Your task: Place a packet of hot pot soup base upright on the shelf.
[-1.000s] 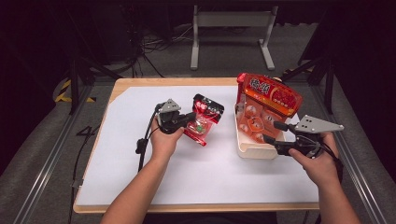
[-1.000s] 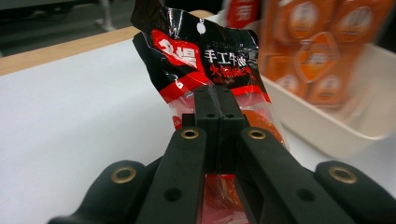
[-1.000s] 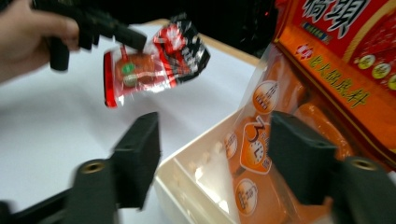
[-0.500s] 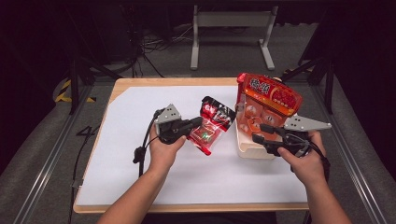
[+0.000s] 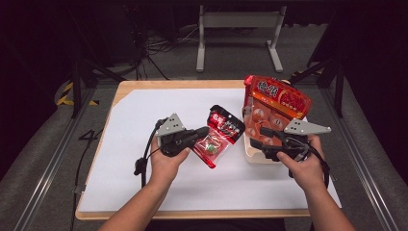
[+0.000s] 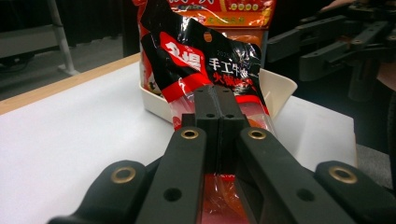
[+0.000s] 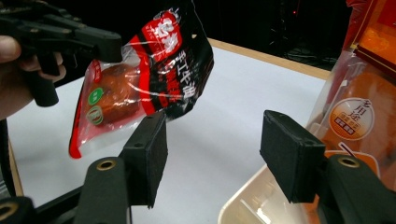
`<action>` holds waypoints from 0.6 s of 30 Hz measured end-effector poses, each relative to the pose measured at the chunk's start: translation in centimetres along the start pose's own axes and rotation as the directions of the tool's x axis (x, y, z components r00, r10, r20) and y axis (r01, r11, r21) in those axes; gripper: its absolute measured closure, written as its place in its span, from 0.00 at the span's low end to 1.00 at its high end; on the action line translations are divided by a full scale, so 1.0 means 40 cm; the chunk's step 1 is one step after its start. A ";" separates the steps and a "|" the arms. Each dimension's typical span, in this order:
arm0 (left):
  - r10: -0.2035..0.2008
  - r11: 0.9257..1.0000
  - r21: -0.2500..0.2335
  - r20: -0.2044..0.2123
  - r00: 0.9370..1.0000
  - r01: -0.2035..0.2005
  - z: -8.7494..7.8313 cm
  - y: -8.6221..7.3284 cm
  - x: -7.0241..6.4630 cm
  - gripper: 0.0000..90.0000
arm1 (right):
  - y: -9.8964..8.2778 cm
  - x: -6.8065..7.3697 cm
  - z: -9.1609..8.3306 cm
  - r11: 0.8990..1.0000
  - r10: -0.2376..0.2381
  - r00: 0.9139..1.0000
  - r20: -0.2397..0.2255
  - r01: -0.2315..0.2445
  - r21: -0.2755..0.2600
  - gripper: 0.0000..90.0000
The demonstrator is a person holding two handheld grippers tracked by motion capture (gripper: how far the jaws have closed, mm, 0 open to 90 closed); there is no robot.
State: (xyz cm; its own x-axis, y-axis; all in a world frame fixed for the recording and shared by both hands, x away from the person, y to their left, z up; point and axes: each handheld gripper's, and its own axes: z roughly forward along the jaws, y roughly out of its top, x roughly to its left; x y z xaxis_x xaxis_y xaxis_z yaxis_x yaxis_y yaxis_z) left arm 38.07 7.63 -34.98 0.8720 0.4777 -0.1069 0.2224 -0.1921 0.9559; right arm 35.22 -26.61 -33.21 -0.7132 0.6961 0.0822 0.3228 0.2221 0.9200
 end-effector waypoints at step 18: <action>0.022 1.000 -0.006 0.085 0.996 -0.022 0.022 0.001 -0.060 1.00 | 0.002 0.017 0.039 0.998 0.059 0.989 -0.136 -0.054 0.035 0.66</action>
State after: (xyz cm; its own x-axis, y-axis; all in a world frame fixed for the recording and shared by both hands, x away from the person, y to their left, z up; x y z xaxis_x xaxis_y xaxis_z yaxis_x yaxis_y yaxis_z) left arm 36.38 5.72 -34.92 0.9106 0.3988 -0.1085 0.2006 -0.1971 0.9596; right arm 35.74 -25.06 -33.69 -0.7712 0.6083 0.1874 0.3828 0.2081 0.9001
